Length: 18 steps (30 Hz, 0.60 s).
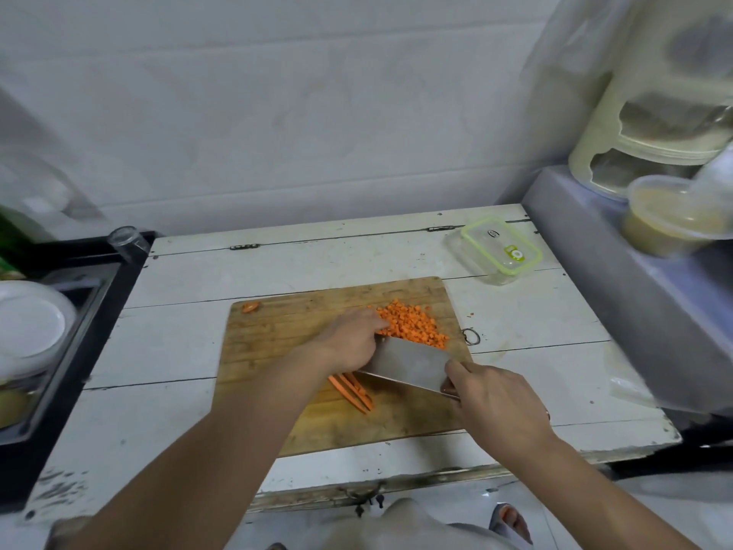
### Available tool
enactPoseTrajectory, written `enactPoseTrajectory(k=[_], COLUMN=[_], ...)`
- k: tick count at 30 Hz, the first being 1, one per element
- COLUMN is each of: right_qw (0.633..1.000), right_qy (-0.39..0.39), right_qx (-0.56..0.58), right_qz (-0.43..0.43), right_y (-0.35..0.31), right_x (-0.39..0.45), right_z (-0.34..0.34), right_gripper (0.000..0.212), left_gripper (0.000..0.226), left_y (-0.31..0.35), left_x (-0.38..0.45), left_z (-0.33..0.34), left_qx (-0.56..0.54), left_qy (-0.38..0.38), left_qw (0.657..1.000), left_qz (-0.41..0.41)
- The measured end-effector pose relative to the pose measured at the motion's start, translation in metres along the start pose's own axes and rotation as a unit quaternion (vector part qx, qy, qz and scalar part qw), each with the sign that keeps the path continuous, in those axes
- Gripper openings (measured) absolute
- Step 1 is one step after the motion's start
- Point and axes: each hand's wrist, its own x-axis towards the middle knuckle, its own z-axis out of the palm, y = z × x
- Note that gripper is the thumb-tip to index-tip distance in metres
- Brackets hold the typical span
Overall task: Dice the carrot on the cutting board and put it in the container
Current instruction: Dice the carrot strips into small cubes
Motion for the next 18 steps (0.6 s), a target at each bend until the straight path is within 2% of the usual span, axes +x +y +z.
enactPoseTrajectory(k=[1, 3, 6, 7, 8, 10, 12, 13, 18], right_qw=[1.0, 0.999, 0.99, 0.979, 0.962, 0.921, 0.887, 0.878, 0.862], right_qy=[-0.005, -0.007, -0.022, -0.03, -0.038, -0.044, -0.048, -0.05, -0.079], right_qx=[0.0, 0.02, 0.112, 0.171, 0.233, 0.34, 0.401, 0.417, 0.448], right_qz=[0.005, 0.027, 0.086, 0.109, 0.134, 0.187, 0.223, 0.23, 0.223], right_y=[0.001, 0.003, 0.009, 0.008, 0.006, 0.0, -0.007, -0.009, -0.023], right_x=[-0.001, -0.001, 0.0, 0.0, 0.001, 0.005, 0.008, 0.009, 0.002], right_z=[-0.001, -0.004, -0.003, -0.003, -0.002, -0.004, -0.007, -0.009, -0.016], right_gripper=[0.019, 0.015, 0.011, 0.015, 0.018, 0.02, 0.022, 0.022, 0.027], left_gripper=[0.052, 0.048, 0.04, 0.04, 0.041, 0.041, 0.043, 0.046, 0.038], left_y=[-0.001, -0.008, -0.036, -0.049, -0.059, -0.067, -0.066, -0.064, -0.068], left_x=[0.0, -0.008, -0.031, -0.04, -0.048, -0.058, -0.058, -0.056, -0.051], left_z=[-0.002, -0.008, -0.005, 0.0, 0.006, 0.023, 0.038, 0.04, 0.038], left_qx=[-0.012, -0.105, -0.263, -0.253, -0.213, -0.098, 0.012, 0.042, 0.029], left_qy=[0.035, 0.155, 0.315, 0.328, 0.305, 0.183, 0.063, 0.031, 0.015], left_qw=[0.999, 0.98, 0.901, 0.901, 0.923, 0.978, 0.995, 0.995, 0.997], left_qz=[-0.013, -0.064, -0.142, -0.133, -0.102, -0.002, 0.07, 0.08, 0.063])
